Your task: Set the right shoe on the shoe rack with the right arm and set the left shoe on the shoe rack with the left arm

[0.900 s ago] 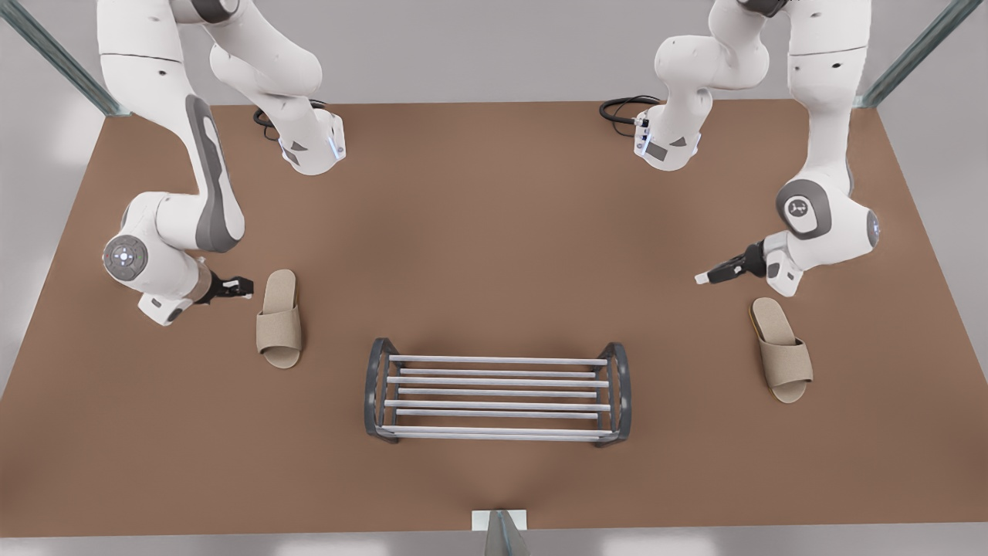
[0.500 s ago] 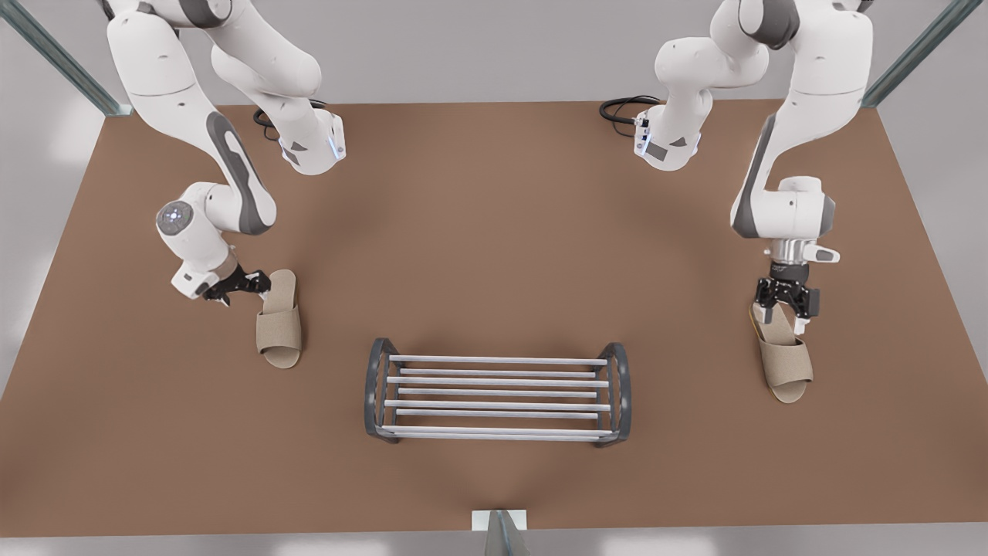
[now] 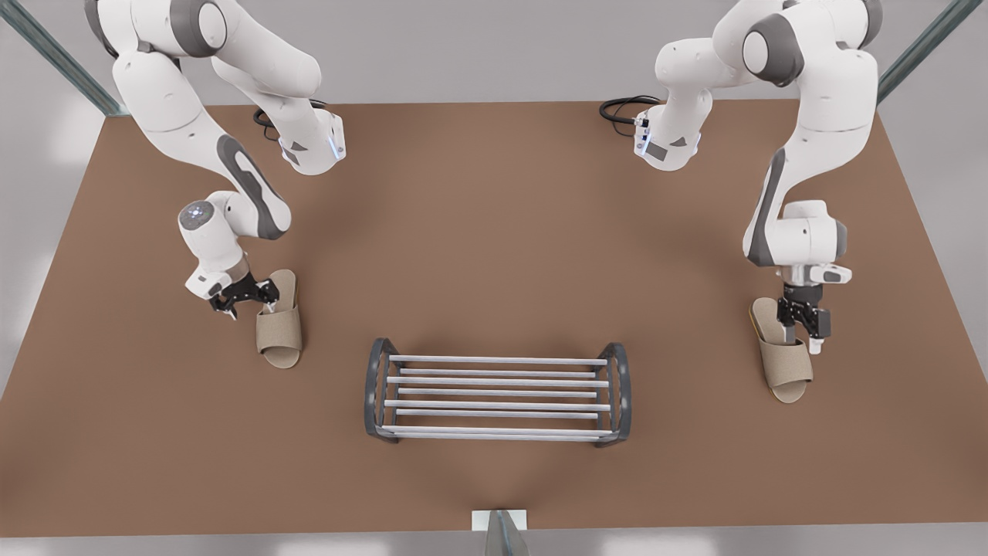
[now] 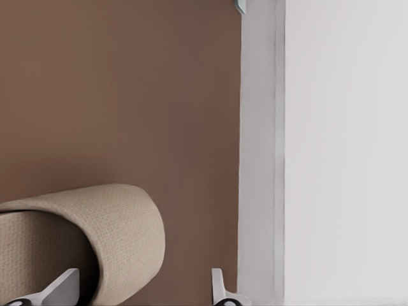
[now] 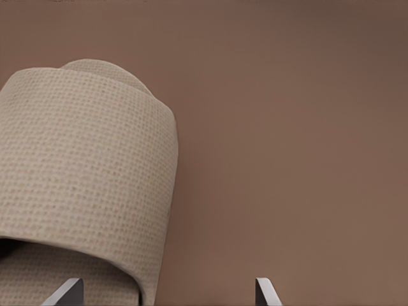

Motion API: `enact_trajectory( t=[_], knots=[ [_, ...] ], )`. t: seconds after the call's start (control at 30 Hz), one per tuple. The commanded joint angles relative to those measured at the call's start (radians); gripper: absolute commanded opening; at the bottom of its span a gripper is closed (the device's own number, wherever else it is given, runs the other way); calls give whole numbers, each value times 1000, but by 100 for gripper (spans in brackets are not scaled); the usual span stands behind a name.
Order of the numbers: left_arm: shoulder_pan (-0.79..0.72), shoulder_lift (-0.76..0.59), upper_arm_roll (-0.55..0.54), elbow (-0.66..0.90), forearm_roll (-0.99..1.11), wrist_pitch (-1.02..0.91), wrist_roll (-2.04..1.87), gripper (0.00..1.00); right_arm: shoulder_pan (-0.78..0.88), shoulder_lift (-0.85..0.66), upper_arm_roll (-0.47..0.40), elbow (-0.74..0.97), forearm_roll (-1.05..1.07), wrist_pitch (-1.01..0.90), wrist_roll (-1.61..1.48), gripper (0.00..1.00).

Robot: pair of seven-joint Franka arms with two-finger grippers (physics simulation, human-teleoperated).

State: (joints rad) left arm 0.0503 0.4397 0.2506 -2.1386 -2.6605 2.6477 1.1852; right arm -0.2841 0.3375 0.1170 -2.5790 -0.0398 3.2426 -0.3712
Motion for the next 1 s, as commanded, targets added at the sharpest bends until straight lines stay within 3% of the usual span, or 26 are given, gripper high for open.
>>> enact_trajectory(
  t=[0.0, 0.5, 0.57, 0.6, 0.93, 0.97],
  knots=[
    [2, 19, -1, 22, -3, -6, 220, 100, 0, 9, 1, 2, 0, 74, -38, 100],
    [53, 139, -59, 155, 1, -8, 180, 100, 6, 18, 9, 14, 0, 89, -37, 100],
    [54, 148, -60, 155, 1, -8, 180, 89, 9, 26, 9, 25, 0, 89, -38, 100],
    [56, 149, -62, 155, -1, -8, 178, 76, 11, 28, 9, 28, 0, 89, -38, 100],
    [57, 172, -65, 157, -1, -24, 178, 74, 13, 63, 10, 66, 0, 89, -38, 100],
    [57, 172, -65, 157, -1, -29, 178, 71, 17, 63, 10, 69, 0, 89, -38, 100]
  ],
)
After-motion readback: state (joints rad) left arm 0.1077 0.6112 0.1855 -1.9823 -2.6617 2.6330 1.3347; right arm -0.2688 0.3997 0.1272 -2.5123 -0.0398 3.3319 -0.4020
